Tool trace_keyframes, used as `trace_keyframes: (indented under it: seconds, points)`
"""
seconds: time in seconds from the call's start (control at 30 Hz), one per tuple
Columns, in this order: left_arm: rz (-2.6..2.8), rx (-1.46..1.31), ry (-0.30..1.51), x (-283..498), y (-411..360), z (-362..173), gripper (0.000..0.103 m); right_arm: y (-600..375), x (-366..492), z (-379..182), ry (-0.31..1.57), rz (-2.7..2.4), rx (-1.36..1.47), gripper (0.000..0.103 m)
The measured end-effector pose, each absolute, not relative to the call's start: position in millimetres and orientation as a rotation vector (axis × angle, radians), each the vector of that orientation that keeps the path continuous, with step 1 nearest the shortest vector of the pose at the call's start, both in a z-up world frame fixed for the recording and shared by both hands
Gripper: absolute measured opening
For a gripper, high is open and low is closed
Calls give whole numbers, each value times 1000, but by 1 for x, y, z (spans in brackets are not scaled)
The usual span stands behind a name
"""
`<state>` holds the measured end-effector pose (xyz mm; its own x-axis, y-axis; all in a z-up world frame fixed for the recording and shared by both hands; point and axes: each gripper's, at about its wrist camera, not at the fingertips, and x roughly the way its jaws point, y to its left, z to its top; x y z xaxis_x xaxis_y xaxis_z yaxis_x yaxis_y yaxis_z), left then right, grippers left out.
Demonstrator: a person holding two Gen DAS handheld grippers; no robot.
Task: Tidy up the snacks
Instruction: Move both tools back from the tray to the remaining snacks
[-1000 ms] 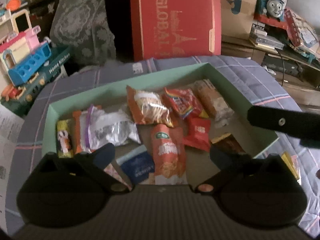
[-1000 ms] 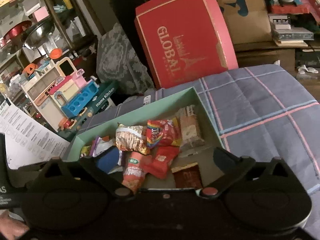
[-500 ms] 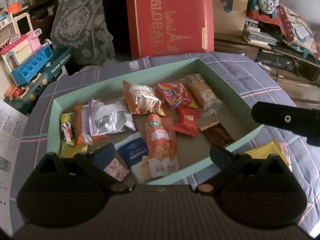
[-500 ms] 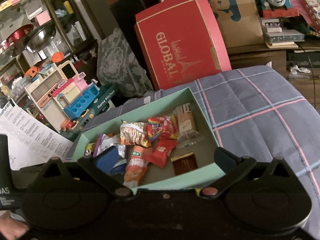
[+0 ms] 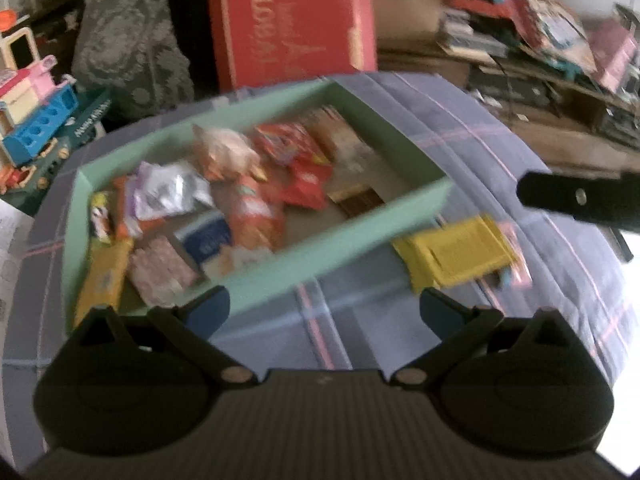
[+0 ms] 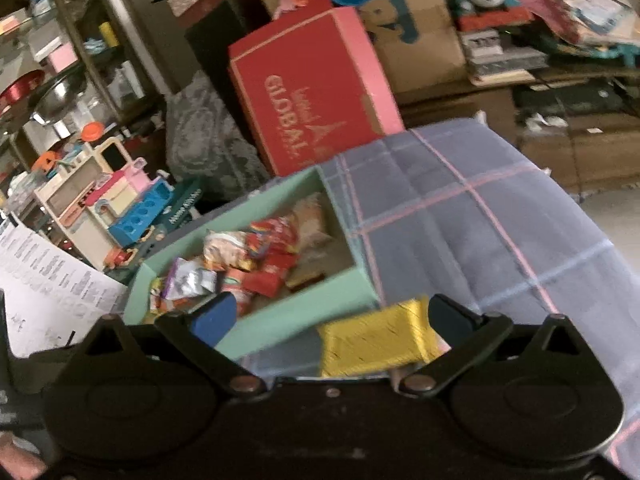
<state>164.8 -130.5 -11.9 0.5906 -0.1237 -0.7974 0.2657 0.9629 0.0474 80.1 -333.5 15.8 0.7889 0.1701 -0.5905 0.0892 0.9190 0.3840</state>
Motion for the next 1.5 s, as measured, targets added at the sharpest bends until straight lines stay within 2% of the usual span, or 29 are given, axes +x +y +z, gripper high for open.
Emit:
trace_keyframes:
  seconds: [0.5,0.7,1.17,1.5]
  points:
    - [-539,332,1057,84,-198,-60,103,-360,25,-21,747,-7,479,103]
    - [-516,421,1047,77,-215,-79,103,-363,19,-25,761,-18,486,103]
    - [-231,230,1058,138,-147,-86,103,-347,51,-29,791,3,412,103]
    - [-208,143,1069,155,-111,-89,103,-303,129,-23,767,206,143,103]
